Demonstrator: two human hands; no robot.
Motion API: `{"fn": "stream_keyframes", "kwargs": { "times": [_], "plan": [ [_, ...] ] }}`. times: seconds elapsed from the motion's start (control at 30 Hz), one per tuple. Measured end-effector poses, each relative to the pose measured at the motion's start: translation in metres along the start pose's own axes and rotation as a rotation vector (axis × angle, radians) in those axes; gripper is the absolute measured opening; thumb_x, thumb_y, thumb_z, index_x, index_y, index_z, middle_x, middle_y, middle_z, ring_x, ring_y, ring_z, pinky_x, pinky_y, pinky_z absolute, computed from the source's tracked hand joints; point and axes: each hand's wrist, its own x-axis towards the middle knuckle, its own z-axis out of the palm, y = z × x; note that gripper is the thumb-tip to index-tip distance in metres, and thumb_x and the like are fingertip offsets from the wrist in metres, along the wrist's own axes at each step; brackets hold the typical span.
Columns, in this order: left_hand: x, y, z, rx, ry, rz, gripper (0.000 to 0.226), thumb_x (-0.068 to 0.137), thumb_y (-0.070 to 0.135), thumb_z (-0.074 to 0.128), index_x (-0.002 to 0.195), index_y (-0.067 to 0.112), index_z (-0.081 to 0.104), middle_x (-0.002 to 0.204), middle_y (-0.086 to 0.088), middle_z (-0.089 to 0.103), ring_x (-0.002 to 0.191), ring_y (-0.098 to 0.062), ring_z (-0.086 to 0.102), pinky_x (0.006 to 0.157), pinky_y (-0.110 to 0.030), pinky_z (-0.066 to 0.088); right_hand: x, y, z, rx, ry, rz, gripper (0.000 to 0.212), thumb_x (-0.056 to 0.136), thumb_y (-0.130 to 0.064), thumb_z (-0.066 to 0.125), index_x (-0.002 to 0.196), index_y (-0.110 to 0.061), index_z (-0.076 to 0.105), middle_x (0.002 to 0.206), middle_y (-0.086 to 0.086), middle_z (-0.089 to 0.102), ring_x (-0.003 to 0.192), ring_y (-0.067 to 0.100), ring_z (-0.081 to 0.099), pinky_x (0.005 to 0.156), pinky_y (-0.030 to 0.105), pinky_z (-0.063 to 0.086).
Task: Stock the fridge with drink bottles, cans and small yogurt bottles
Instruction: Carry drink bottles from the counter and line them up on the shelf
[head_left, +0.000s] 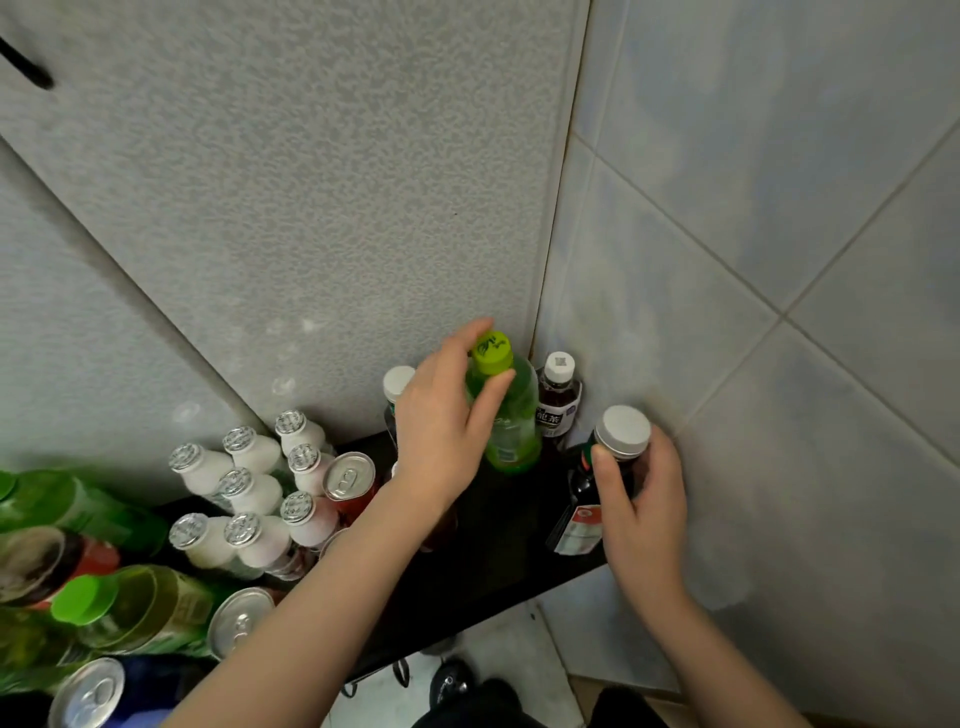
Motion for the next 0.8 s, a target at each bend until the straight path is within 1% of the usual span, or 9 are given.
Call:
{"fn": "stream_keyframes", "kwargs": {
  "times": [0.07,0.13,0.2,0.23,0.33,0.5,0.57,0.67,0.8],
  "plan": [
    [0.001,0.015,-0.006,-0.060,0.133,-0.013,0.046,0.088,0.048,0.051,0.130,0.035,0.040,0.123,0.029,0.046,0.110,0.007,0.050,0.091,-0.013,0.038,0.005,-0.010,-0.005,0.029,0.036,-0.059,0.031,0.084,-0.050,0.053,0.109,-0.031,0.053,0.102,-0.019,0.058,0.097,0.006,0.057,0.083,0.016,0.045],
    [-0.001,0.029,-0.012,-0.230,0.223,-0.039,0.045,0.090,0.045,0.052,0.132,0.037,0.039,0.126,0.027,0.049,0.118,-0.006,0.054,0.101,-0.030,0.043,0.010,-0.019,-0.007,0.061,0.058,-0.107,0.028,0.085,-0.049,0.053,0.109,-0.033,0.052,0.101,-0.024,0.056,0.097,0.004,0.056,0.082,0.013,0.043],
    [-0.003,0.043,-0.019,-0.376,0.293,-0.049,0.041,0.092,0.040,0.053,0.132,0.041,0.042,0.122,0.014,0.055,0.115,-0.022,0.058,0.099,-0.050,0.045,0.016,-0.029,-0.006,0.093,0.049,-0.139,0.028,0.086,-0.050,0.052,0.109,-0.034,0.051,0.102,-0.027,0.054,0.097,0.002,0.055,0.083,0.013,0.041],
    [-0.004,0.048,-0.023,-0.396,0.328,-0.046,0.039,0.093,0.040,0.053,0.131,0.041,0.043,0.118,0.010,0.057,0.112,-0.026,0.060,0.097,-0.053,0.045,0.019,-0.032,-0.006,0.110,0.034,-0.152,0.026,0.087,-0.049,0.052,0.109,-0.037,0.050,0.102,-0.029,0.053,0.097,-0.001,0.053,0.083,0.011,0.040],
    [-0.013,0.055,-0.043,-0.414,0.421,-0.058,0.038,0.095,0.040,0.051,0.131,0.034,0.046,0.107,0.015,0.061,0.103,-0.023,0.063,0.094,-0.050,0.048,0.022,-0.037,-0.003,0.165,-0.022,-0.199,0.022,0.088,-0.046,0.051,0.109,-0.039,0.050,0.102,-0.030,0.054,0.095,-0.007,0.051,0.082,0.010,0.038],
    [-0.050,0.055,-0.081,-0.438,0.479,-0.160,0.034,0.094,0.024,0.053,0.128,0.026,0.049,0.101,0.000,0.063,0.098,-0.028,0.064,0.091,-0.044,0.050,-0.004,-0.047,0.014,0.303,-0.198,-0.136,0.020,0.088,-0.046,0.051,0.108,-0.046,0.052,0.102,-0.020,0.058,0.100,0.008,0.055,0.088,0.027,0.044],
    [-0.073,0.056,-0.094,-0.399,0.509,-0.210,0.033,0.093,0.022,0.052,0.125,0.028,0.052,0.101,-0.001,0.065,0.097,-0.024,0.064,0.091,-0.042,0.051,-0.017,-0.051,0.018,0.323,-0.293,-0.130,0.018,0.088,-0.043,0.051,0.106,-0.042,0.053,0.101,-0.020,0.060,0.099,0.004,0.057,0.087,0.023,0.044],
    [-0.111,0.056,-0.115,-0.341,0.586,-0.320,0.029,0.089,0.025,0.055,0.117,0.033,0.057,0.108,-0.016,0.064,0.101,-0.028,0.063,0.092,-0.047,0.050,-0.032,-0.058,0.021,0.348,-0.455,-0.123,0.020,0.087,-0.044,0.050,0.106,-0.037,0.055,0.102,-0.023,0.062,0.099,-0.001,0.058,0.085,0.017,0.044],
    [-0.172,0.061,-0.147,-0.286,0.719,-0.414,0.026,0.085,0.028,0.058,0.111,0.031,0.059,0.108,-0.016,0.063,0.096,-0.024,0.063,0.085,-0.035,0.050,-0.063,-0.079,0.029,0.325,-0.705,-0.202,0.032,0.086,-0.048,0.050,0.117,-0.040,0.050,0.113,-0.022,0.058,0.110,0.000,0.054,0.094,0.017,0.042]
  ]
}}
